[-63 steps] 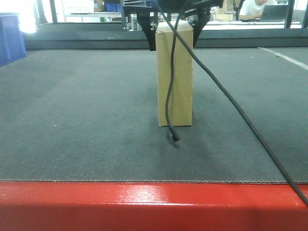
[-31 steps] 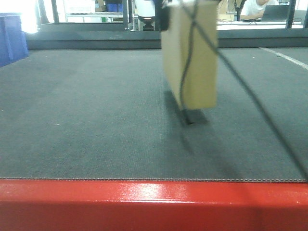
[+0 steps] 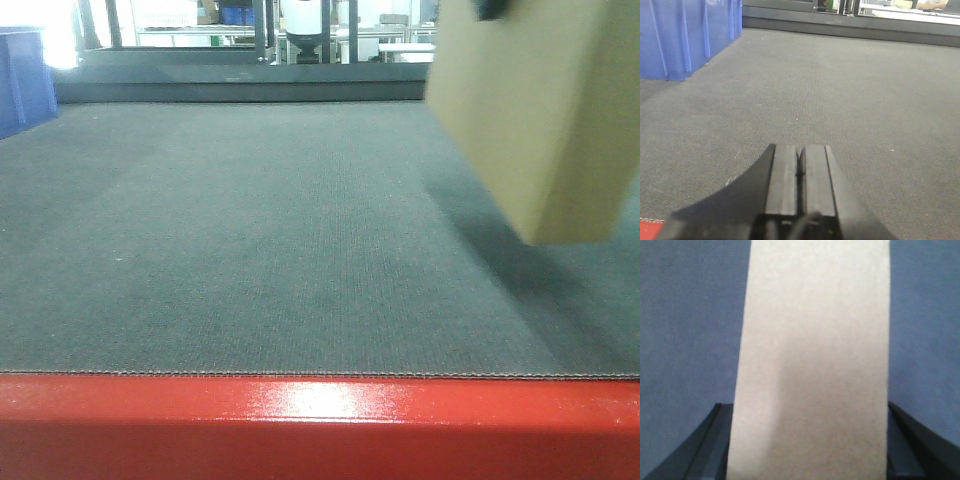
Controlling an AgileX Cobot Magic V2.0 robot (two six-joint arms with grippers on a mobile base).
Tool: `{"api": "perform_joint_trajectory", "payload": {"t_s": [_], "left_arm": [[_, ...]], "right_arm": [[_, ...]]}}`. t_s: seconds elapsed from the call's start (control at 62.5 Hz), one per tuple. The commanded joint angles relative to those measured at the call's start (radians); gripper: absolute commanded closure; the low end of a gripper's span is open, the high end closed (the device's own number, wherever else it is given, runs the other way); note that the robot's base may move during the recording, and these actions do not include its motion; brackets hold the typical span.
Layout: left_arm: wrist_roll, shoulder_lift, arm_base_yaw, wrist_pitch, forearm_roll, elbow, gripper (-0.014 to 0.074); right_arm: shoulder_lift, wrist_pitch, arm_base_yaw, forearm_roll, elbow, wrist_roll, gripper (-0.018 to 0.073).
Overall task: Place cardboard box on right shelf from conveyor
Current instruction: 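Lift the tan box off the conveyor with the right gripper, then drive the base to the steel shelf holding the box in the right gripper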
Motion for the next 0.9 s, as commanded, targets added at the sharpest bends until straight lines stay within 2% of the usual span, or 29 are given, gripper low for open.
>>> {"api": "perform_joint_trajectory", "payload": {"t_s": [0.0, 0.464, 0.688, 0.88], "left_arm": [[-0.005, -0.012, -0.001, -0.084, -0.005, -0.003, 0.0715], [-0.005, -0.012, -0.001, -0.084, -0.005, -0.003, 0.0715], [-0.005, -0.012, -0.001, -0.084, -0.005, -0.003, 0.0715], [-0.005, -0.012, -0.001, -0.084, -0.005, -0.003, 0.0715]], "right_arm": [[-0.135, -0.105, -0.008, -0.032, 0.056, -0.014, 0.0364], [-0.683, -0.141, -0.007, -0.032, 0.378, -0.015, 0.0364], [-0.897, -0.137, -0.007, -0.032, 0.433, -0.015, 0.0364], [-0.952, -0.138, -0.007, -0.032, 0.433, -0.015, 0.0364]]}}
